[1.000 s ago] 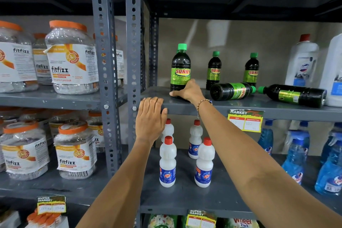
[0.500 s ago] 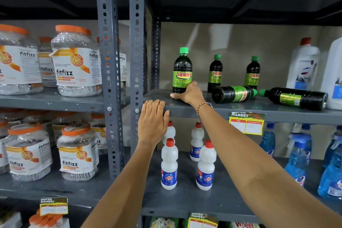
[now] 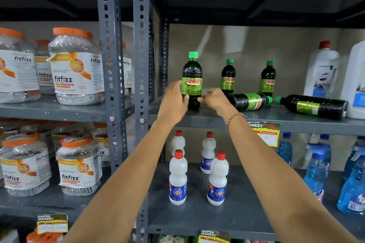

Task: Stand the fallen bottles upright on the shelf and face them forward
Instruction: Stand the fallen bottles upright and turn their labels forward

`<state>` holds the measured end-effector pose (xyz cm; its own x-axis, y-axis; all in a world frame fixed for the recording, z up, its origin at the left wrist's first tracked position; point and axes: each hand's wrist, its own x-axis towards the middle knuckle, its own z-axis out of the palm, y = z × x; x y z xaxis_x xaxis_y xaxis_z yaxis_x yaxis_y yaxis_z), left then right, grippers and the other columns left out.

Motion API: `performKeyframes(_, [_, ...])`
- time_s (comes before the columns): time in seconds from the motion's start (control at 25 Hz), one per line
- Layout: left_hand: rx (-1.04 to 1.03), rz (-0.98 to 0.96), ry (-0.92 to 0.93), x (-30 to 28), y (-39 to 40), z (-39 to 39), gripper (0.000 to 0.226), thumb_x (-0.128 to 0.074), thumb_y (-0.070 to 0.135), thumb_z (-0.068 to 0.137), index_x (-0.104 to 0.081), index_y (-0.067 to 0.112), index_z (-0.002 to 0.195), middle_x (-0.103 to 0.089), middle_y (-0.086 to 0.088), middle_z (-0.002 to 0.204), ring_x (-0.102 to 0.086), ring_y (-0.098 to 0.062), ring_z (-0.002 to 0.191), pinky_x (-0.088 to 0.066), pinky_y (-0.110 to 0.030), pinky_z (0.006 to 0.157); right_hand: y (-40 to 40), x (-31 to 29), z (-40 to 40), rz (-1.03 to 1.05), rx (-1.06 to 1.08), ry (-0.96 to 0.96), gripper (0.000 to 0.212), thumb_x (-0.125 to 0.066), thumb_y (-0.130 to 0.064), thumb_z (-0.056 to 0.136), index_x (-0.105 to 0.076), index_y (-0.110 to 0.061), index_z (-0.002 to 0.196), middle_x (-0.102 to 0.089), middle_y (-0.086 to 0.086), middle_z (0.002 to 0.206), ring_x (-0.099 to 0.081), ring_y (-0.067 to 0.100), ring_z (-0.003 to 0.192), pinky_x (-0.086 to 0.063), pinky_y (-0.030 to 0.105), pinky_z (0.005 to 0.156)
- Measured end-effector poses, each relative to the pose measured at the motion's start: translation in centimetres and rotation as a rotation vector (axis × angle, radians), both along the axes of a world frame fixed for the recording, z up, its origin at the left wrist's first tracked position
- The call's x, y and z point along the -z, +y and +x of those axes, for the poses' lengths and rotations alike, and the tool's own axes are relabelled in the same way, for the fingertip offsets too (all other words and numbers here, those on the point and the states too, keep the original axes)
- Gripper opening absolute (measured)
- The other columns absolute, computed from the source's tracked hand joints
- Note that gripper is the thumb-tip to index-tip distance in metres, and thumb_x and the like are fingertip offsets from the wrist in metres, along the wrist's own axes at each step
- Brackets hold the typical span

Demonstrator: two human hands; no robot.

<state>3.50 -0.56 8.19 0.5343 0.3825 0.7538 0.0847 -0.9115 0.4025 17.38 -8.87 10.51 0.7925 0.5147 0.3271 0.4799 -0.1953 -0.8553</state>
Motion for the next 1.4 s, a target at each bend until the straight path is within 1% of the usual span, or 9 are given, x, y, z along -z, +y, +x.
performKeyframes(0.08, [0.099,-0.414,0.199,-1.9,1.2,1.0,0.081,-0.055,0.019,0.095,0.002,0.005,0.150,-0.011,-0.015,0.158,-0.012,-0.028,0.145,-0.016,-0.037,0.115,0.3,0.0,0.0,-0.034,-0.022,0.006,0.070,-0.073,-0.019,0.079,-0.037,0.001,0.136,-0.054,0.017,0.131,-0.049,0.028,0.122,-0.040,0.041,0.105])
performKeyframes(0.12, [0.133,-0.518,0.302,-2.3,1.8,1.4,0.085,-0.056,0.020,0.094,0.007,0.006,0.150,-0.010,-0.013,0.159,-0.012,-0.027,0.145,-0.016,-0.036,0.115,0.6,0.1,0.0,-0.056,-0.042,0.012,0.067,-0.072,-0.019,0.080,-0.039,0.001,0.134,-0.056,0.016,0.128,-0.051,0.028,0.120,-0.041,0.042,0.104])
performKeyframes(0.16, [0.170,-0.562,0.368,-2.4,2.4,1.8,0.080,-0.057,0.020,0.094,-0.002,0.006,0.150,-0.022,-0.013,0.156,-0.021,-0.027,0.143,-0.022,-0.035,0.113,0.9,0.3,0.1,-0.062,-0.064,0.016,0.060,-0.072,-0.017,0.080,-0.044,-0.001,0.131,-0.059,0.016,0.124,-0.054,0.028,0.117,-0.042,0.043,0.103])
performKeyframes(0.2, [0.206,-0.575,0.379,-2.4,3.1,2.3,0.066,-0.058,0.017,0.093,-0.021,0.007,0.147,-0.039,-0.014,0.147,-0.034,-0.028,0.137,-0.029,-0.033,0.110,1.1,0.3,0.1,-0.060,-0.081,0.015,0.051,-0.071,-0.015,0.080,-0.051,-0.002,0.125,-0.064,0.015,0.119,-0.058,0.028,0.113,-0.044,0.044,0.102])
performKeyframes(0.28, [0.222,-0.565,0.280,-2.1,3.6,2.8,0.044,-0.063,0.010,0.089,-0.047,0.006,0.130,-0.058,-0.014,0.129,-0.052,-0.027,0.123,-0.039,-0.039,0.106,1.3,0.5,0.2,-0.045,-0.098,0.016,0.039,-0.071,-0.012,0.080,-0.060,-0.005,0.116,-0.068,0.015,0.111,-0.062,0.027,0.107,-0.047,0.043,0.100])
performKeyframes(0.4, [0.260,-0.560,0.194,-1.8,3.8,2.6,0.043,-0.070,0.007,0.083,-0.052,0.005,0.122,-0.064,-0.013,0.122,-0.058,-0.020,0.111,-0.044,-0.035,0.100,1.1,0.5,0.2,-0.019,-0.126,0.038,0.037,-0.070,-0.010,0.080,-0.061,-0.006,0.115,-0.068,0.015,0.112,-0.063,0.027,0.107,-0.047,0.043,0.099])
performKeyframes(0.6, [0.266,-0.513,0.199,-2.0,3.3,0.4,0.054,-0.078,0.015,0.077,-0.052,0.011,0.124,-0.065,-0.006,0.118,-0.058,-0.012,0.099,-0.043,-0.026,0.087,-0.8,0.4,-1.6,-0.010,-0.166,0.032,0.042,-0.071,-0.012,0.081,-0.056,-0.005,0.119,-0.066,0.013,0.119,-0.061,0.024,0.110,-0.046,0.041,0.101])
performKeyframes(1.0, [0.269,-0.457,0.132,-0.9,1.8,-2.7,0.064,-0.082,0.027,0.072,-0.052,0.014,0.127,-0.065,0.001,0.113,-0.058,-0.011,0.101,-0.044,-0.029,0.093,-4.0,0.6,-4.9,0.070,-0.262,0.050,0.036,-0.066,-0.007,0.084,-0.058,-0.005,0.119,-0.065,0.015,0.117,-0.062,0.026,0.108,-0.050,0.041,0.097])
performKeyframes(1.4, [0.174,-0.403,0.168,-0.8,0.4,-3.7,0.064,-0.078,0.032,0.075,-0.050,0.013,0.130,-0.064,-0.003,0.122,-0.059,-0.018,0.111,-0.044,-0.038,0.102,-4.8,0.8,-5.4,0.058,-0.313,0.067,0.040,-0.067,-0.010,0.085,-0.055,-0.004,0.122,-0.064,0.015,0.120,-0.061,0.023,0.110,-0.048,0.038,0.100])
